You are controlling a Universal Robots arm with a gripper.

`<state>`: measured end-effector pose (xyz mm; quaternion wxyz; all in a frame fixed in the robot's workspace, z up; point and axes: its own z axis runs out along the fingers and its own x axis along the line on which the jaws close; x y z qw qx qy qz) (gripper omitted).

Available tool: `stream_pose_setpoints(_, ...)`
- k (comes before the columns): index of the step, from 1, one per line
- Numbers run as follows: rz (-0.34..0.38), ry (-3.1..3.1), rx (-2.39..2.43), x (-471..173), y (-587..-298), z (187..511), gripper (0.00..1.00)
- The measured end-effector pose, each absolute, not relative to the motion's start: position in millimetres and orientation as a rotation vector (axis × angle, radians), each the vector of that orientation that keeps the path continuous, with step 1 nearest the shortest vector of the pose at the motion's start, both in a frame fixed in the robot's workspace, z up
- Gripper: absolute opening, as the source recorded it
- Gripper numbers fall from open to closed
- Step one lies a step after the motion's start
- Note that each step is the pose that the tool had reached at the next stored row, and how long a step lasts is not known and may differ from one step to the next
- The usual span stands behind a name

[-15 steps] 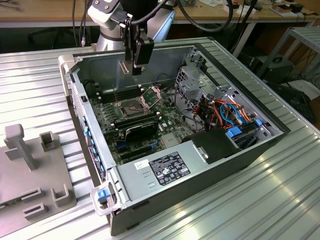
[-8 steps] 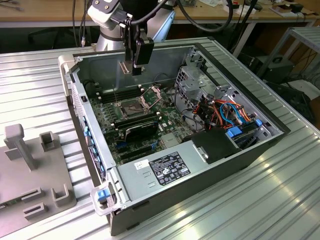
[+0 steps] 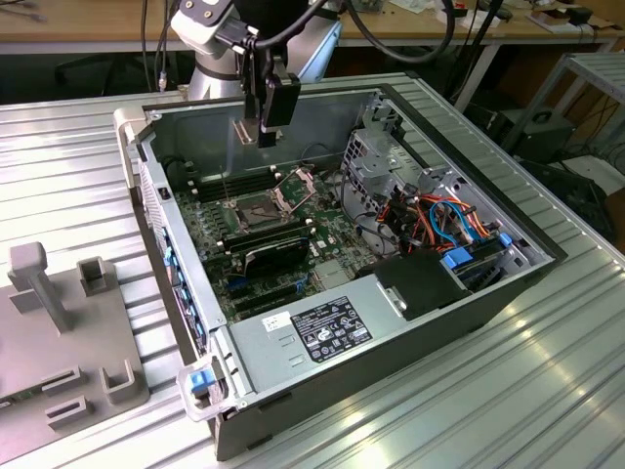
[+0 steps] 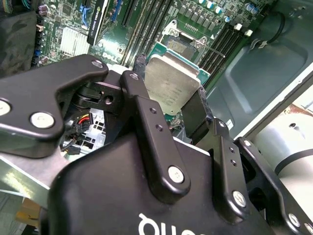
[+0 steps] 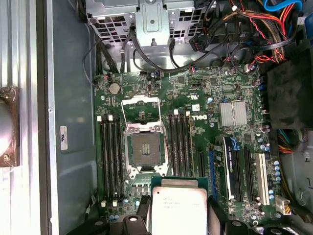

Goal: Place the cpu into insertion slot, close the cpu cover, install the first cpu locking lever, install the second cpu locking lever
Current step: 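Place the cpu into insertion slot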

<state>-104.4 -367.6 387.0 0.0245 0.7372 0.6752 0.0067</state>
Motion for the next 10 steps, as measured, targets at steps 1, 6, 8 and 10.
stream_pose_setpoints(1, 0.020, 2.083, 2.286, -104.4, -367.6, 387.0, 0.55)
stream_pose_setpoints(6, 0.018, 2.007, 2.352, -104.3, -367.5, 386.3, 0.55)
stream_pose_setpoints(8, 0.017, 1.976, 2.378, -103.4, -367.4, 385.2, 0.55)
stream_pose_setpoints(10, 0.016, 1.956, 2.394, -102.7, -367.2, 383.5, 0.55)
